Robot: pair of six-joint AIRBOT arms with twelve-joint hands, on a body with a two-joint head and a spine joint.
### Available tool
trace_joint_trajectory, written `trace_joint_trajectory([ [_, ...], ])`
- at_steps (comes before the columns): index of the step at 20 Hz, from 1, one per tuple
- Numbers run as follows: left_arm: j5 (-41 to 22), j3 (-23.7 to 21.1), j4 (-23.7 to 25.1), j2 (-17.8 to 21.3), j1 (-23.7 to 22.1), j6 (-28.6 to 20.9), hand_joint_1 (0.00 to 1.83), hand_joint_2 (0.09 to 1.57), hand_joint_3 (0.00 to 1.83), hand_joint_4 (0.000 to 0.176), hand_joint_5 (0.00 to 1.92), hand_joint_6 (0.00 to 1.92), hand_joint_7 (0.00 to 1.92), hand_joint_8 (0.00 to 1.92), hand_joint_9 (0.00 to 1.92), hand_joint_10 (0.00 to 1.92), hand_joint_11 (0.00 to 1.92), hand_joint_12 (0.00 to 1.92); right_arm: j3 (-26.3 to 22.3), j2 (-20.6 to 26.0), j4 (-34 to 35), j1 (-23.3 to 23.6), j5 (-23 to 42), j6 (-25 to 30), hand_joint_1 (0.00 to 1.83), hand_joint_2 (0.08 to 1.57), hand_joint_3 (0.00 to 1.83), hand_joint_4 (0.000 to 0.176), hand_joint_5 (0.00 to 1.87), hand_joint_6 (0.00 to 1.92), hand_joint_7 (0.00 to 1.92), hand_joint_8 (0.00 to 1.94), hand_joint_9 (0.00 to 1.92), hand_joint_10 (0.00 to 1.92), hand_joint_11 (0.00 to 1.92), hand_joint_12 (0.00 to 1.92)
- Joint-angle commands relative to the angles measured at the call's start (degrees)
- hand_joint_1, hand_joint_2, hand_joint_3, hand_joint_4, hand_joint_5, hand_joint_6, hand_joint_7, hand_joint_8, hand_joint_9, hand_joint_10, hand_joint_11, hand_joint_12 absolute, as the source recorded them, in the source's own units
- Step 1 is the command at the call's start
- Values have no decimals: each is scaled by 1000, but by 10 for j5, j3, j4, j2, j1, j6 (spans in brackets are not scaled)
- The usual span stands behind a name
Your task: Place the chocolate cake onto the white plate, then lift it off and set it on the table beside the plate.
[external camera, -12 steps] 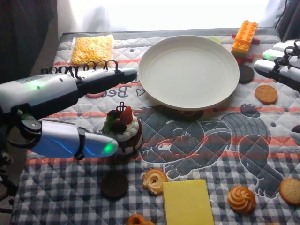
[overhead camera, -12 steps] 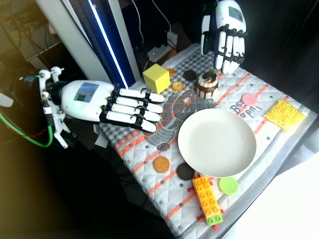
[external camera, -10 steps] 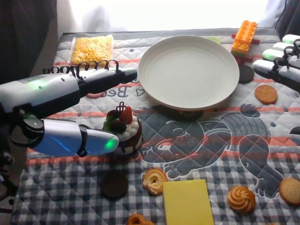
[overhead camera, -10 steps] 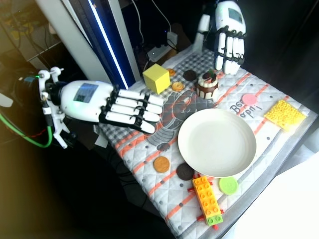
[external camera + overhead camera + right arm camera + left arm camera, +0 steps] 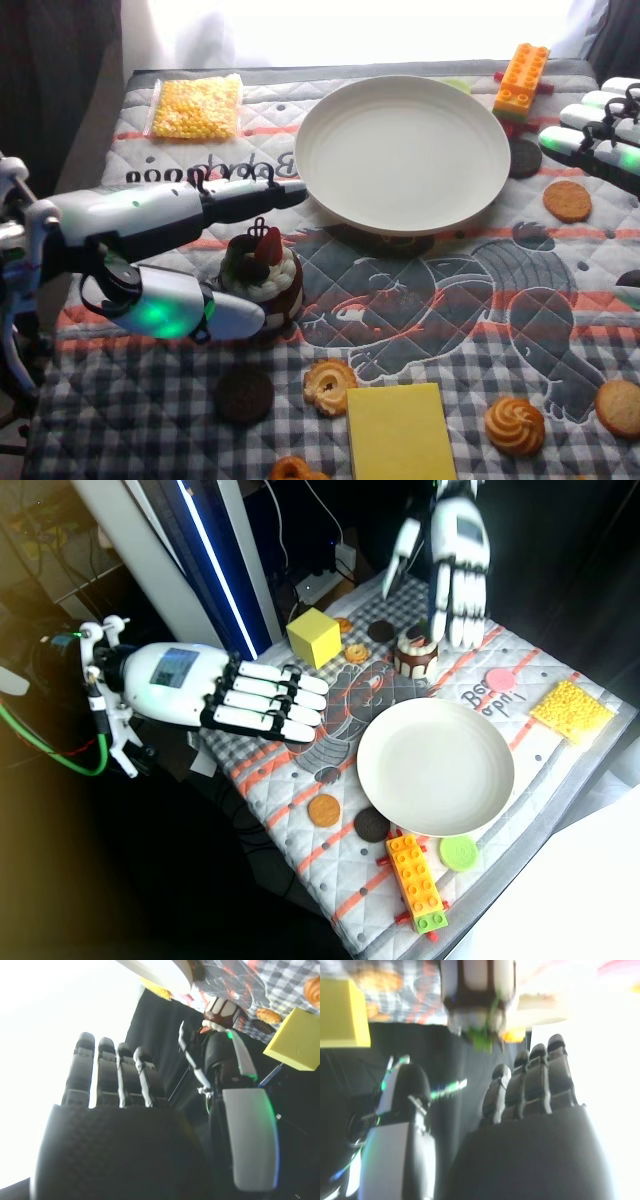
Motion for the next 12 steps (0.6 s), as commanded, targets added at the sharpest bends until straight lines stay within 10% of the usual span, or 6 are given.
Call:
trace_joint_trajectory([
  [1,-42,6,-8,-5,-6,-3,782,1083,0,140,0,0,0,0,0,0,0,0,2,1,8,4,74,0,590,1235,6,0,0,0,0,0,0,0,0,44],
  [4,-21,25,-9,-29,-6,-3,916,1087,0,156,8,3,0,0,0,0,67,32,2,1,9,2,76,0,586,1229,0,0,0,0,0,0,0,0,0,139],
  [5,-22,31,-16,-35,-6,-3,961,1076,12,139,66,61,30,60,47,57,13,708,2,1,11,2,76,0,584,1233,2,0,0,0,0,0,0,0,0,124],
  [6,-21,34,-17,-38,-6,-3,980,1096,11,120,137,395,184,260,39,728,2,1409,2,1,11,2,76,0,573,1234,0,0,14,3,1,0,8,3,0,318],
  [8,-25,36,-19,-44,-6,-3,1096,1147,8,36,49,1407,101,1379,64,1601,20,1792,2,1,12,1,77,0,538,1240,0,0,8,3,0,0,25,10,0,675],
  [12,-61,33,-29,-43,-7,-3,861,1494,5,35,347,1888,297,1913,0,1920,81,1921,2,0,16,-3,79,0,522,1242,1,0,0,0,0,0,28,11,0,808],
])
